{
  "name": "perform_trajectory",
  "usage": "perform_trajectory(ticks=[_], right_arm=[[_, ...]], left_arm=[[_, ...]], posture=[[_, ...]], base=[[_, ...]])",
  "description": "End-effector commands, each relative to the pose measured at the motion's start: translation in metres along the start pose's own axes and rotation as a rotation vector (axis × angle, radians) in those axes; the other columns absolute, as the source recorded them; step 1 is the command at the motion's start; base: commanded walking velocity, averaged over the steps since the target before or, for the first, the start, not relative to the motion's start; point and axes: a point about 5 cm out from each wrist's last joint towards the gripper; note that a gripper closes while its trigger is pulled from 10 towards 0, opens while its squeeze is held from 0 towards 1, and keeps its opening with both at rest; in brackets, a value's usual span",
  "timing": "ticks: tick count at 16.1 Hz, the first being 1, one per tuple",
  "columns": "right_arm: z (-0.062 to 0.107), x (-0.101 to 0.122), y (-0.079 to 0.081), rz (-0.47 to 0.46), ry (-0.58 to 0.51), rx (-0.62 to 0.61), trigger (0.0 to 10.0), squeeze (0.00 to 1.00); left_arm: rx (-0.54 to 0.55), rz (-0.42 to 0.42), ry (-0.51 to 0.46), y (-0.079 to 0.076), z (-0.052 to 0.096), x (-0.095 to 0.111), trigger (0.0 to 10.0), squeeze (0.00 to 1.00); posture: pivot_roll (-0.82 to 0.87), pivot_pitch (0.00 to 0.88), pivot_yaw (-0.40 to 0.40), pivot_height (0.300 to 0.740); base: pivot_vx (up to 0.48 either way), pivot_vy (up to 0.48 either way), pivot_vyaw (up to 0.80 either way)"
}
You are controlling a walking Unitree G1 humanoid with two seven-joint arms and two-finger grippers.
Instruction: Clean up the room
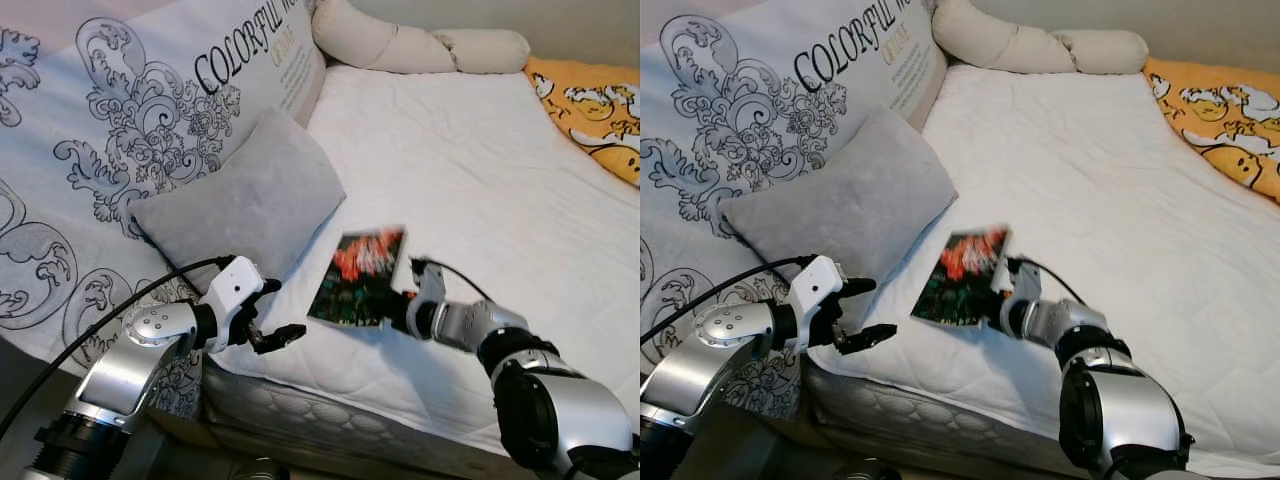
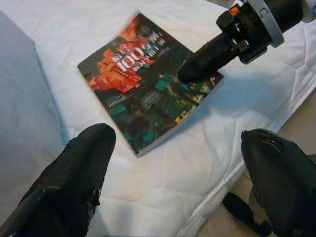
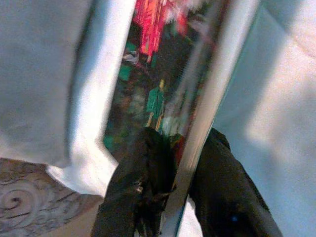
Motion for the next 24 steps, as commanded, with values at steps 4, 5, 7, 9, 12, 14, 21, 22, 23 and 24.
perform_trajectory(ticks=[4,5,7,9,12,14,21,22,23,24], right_arm=[[0.012,-0.006,-0.033,-0.002,-0.049,-0.204,10.0,1.00],[0.013,-0.007,-0.037,-0.005,-0.055,-0.223,10.0,1.00],[0.018,-0.008,-0.045,-0.009,-0.072,-0.236,10.0,1.00],[0.024,-0.008,-0.049,0.181,-0.004,-0.165,10.0,1.00],[0.036,0.003,-0.054,0.450,0.072,-0.066,10.0,1.00],[0.046,0.017,-0.054,0.663,0.089,0.031,10.0,1.00],[0.033,0.000,-0.014,0.906,0.157,0.382,10.0,0.00],[0.028,-0.005,-0.008,0.907,0.168,0.390,10.0,0.00],[0.027,-0.007,-0.006,0.909,0.173,0.401,10.0,0.00],[0.026,-0.009,-0.004,0.903,0.171,0.405,10.0,0.00]], left_arm=[[0.054,-0.009,0.033,0.007,0.004,-0.002,10.0,0.00],[0.053,-0.009,0.034,0.006,0.004,-0.002,10.0,0.00],[0.043,-0.007,0.037,0.005,0.003,-0.002,10.0,0.00],[0.020,0.011,0.054,0.004,0.002,-0.003,10.0,0.00],[-0.003,0.034,0.094,0.003,0.002,-0.007,10.0,0.00],[-0.011,0.038,0.104,0.004,0.003,-0.008,10.0,0.00],[-0.027,0.032,0.117,0.006,-0.002,-0.004,10.0,0.00],[-0.028,0.029,0.120,0.006,-0.002,-0.004,10.0,0.00],[-0.029,0.030,0.122,0.005,-0.002,-0.005,10.0,0.00],[-0.029,0.032,0.126,0.004,-0.001,-0.006,10.0,0.00]], posture=[[0.10,0.000,0.002,0.740],[0.10,0.000,0.005,0.740],[0.09,0.000,0.009,0.740],[0.08,0.000,0.013,0.740],[0.07,0.000,0.014,0.740],[0.07,0.000,0.018,0.740],[0.06,0.000,0.038,0.740],[0.06,0.000,0.037,0.740],[0.06,0.000,0.037,0.740],[0.06,0.000,0.037,0.740]], base=[[0.000,0.000,0.00],[0.000,0.000,0.00],[0.000,0.000,0.00],[0.000,0.000,0.00],[0.000,0.000,0.00],[0.000,0.000,0.00],[0.000,0.000,0.00],[0.000,0.000,0.00],[0.000,0.000,0.00],[0.000,0.000,0.00]])
Point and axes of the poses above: a point about 5 cm out from each wrist's last joint towards the gripper, its own z axis pointing back from the gripper into the wrist, its own x axis along the axis of the wrist's last joint, y = z × x, and after that the axes turned 12 degrees about z, right-handed
